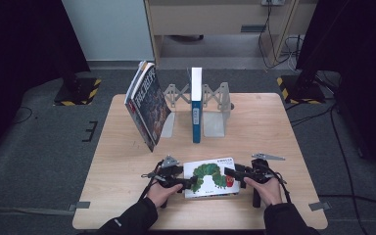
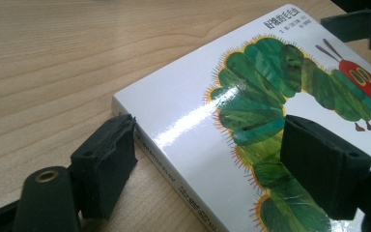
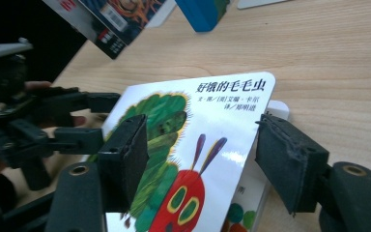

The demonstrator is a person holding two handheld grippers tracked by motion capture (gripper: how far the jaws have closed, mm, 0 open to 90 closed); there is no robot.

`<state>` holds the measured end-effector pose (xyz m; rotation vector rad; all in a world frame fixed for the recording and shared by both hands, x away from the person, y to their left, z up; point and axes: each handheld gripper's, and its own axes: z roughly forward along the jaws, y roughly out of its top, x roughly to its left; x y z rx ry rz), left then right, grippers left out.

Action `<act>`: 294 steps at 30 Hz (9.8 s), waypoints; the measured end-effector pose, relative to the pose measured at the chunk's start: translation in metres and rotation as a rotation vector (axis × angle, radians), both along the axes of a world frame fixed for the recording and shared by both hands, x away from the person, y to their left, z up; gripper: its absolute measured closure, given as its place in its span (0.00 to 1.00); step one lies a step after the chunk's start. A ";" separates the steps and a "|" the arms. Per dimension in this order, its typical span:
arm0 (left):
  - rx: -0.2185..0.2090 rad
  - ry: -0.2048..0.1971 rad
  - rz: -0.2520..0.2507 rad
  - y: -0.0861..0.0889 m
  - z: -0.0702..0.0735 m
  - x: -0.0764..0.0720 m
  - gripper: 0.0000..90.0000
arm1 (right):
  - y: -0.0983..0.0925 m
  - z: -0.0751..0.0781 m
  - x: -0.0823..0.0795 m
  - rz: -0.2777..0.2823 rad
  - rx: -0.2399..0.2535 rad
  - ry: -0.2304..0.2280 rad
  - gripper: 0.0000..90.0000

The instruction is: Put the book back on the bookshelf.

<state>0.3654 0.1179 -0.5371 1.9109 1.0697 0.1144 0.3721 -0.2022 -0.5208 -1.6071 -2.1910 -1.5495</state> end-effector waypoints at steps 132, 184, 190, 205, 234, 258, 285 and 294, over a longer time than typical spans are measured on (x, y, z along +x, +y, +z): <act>-0.041 0.017 -0.010 0.001 -0.001 -0.009 0.19 | -0.004 -0.001 -0.016 -0.080 0.106 0.072 0.37; 0.018 0.064 -0.059 0.007 0.009 -0.021 0.42 | -0.007 0.008 -0.011 -0.092 0.200 0.009 0.39; 0.011 0.064 -0.059 0.006 0.009 -0.021 0.38 | -0.006 0.008 -0.013 -0.104 0.214 0.013 0.40; -0.015 0.076 -0.063 0.004 0.005 -0.015 0.30 | 0.006 0.001 -0.008 0.028 0.118 0.075 0.56; -0.060 0.054 -0.009 0.015 0.017 -0.005 0.24 | 0.005 0.017 -0.001 0.115 0.157 0.025 0.88; -0.090 0.068 -0.059 0.006 0.011 -0.003 0.17 | 0.005 0.038 -0.006 0.192 0.209 -0.080 0.97; -0.140 0.115 -0.098 -0.002 0.000 0.003 0.32 | 0.009 0.021 -0.007 0.101 -0.082 -0.098 0.66; -0.179 0.088 -0.079 0.000 0.005 -0.001 0.46 | 0.014 0.016 -0.007 0.089 -0.161 -0.094 0.49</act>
